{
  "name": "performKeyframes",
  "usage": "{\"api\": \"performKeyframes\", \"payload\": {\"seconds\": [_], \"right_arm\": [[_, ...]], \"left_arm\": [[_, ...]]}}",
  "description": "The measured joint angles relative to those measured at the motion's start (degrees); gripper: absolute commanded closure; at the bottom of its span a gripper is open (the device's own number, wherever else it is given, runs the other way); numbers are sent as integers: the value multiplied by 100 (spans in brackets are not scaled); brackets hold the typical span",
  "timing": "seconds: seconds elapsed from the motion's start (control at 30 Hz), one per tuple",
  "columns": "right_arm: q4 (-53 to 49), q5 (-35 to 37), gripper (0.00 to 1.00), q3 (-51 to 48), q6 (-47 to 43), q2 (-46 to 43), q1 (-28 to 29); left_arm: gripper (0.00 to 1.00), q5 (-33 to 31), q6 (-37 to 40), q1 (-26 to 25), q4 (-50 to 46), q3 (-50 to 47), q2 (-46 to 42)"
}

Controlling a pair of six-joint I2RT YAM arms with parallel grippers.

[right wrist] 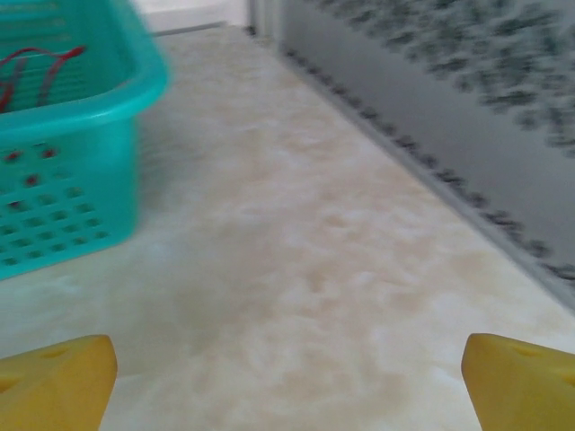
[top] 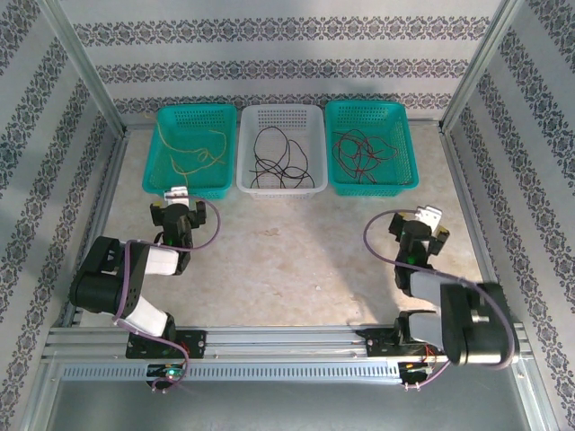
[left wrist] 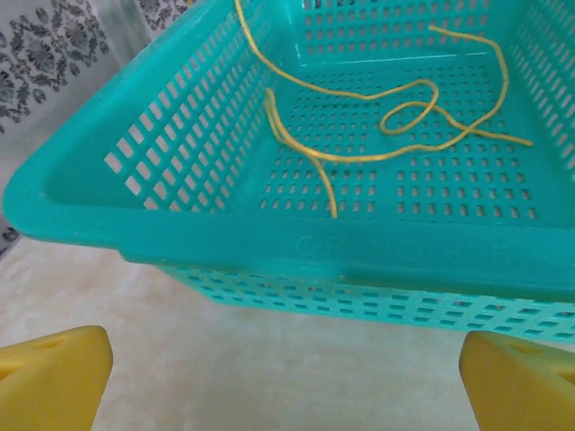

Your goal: Untangle the cables

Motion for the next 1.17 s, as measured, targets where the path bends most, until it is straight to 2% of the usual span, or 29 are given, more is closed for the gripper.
{"api": "performKeyframes", "payload": {"seconds": [0.1,0.2,0.3,0.77,1.17], "right_arm": [[946,-861,2,258,-240,1156,0],[894,-1545,2,474,-341,1276,-42],[931,-1834,2,754,-343,1274,-116],[789,-1884,2,896,-487,1250,-26],[595,-2190,1,1132,-619,1250,-26]], "left_arm": [[1,354,11,142,409,-72,245],[1,660,-17,304,415,-79,297],[1,804,-52,422,404,-68,289],[1,1403,-24,424,413,-37,297],[1,1475,-26,424,411,-2,297]]}}
